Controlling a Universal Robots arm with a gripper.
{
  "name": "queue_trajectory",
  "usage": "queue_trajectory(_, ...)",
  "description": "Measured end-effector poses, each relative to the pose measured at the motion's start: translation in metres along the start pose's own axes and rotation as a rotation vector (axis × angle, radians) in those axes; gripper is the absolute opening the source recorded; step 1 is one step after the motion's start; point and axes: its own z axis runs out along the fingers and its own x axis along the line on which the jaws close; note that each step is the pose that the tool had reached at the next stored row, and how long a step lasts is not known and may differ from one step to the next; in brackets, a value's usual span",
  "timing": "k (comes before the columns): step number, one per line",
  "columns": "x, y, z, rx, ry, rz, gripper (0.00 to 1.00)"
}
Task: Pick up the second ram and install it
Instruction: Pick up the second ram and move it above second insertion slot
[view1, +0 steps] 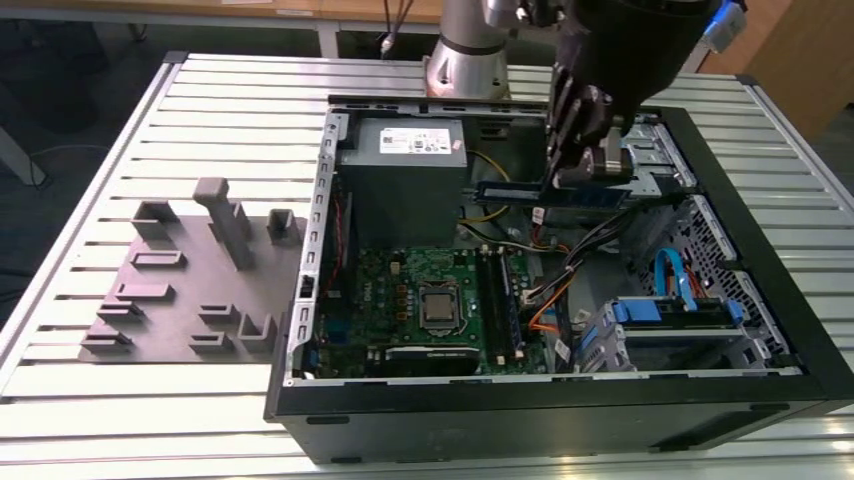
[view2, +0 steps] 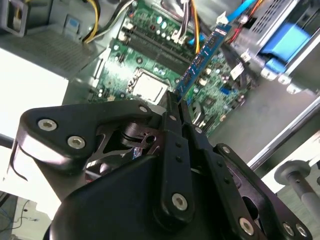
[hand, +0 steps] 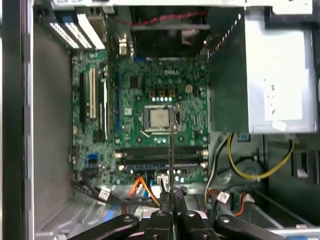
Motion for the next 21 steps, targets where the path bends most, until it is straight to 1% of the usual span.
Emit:
queue_trajectory(1,0.0,-0.0024,0.001,-0.001,0.0001,0.0,0.14)
queue_trajectory(2,0.0002,-0.0028,0.0029,-0.0012,0.0001,0.0,0.14)
queue_trajectory(4,0.0007,-0.0014,0.0066,-0.0012,0.0,0.0,0.14)
queue_trajectory(6,0.001,0.0031,0.0103,-0.0013,0.0004,0.001,0.14)
queue_trajectory(9,0.0015,0.0124,0.0163,-0.0012,0.0007,0.001,0.14)
queue_trajectory(14,0.0023,0.0235,0.0256,-0.0011,0.0026,0.003,0.14)
queue_trajectory(18,0.003,0.0281,0.0332,-0.001,0.0025,0.004,0.14)
queue_trajectory(21,0.0033,0.0295,0.0386,-0.001,0.0024,0.005,0.14)
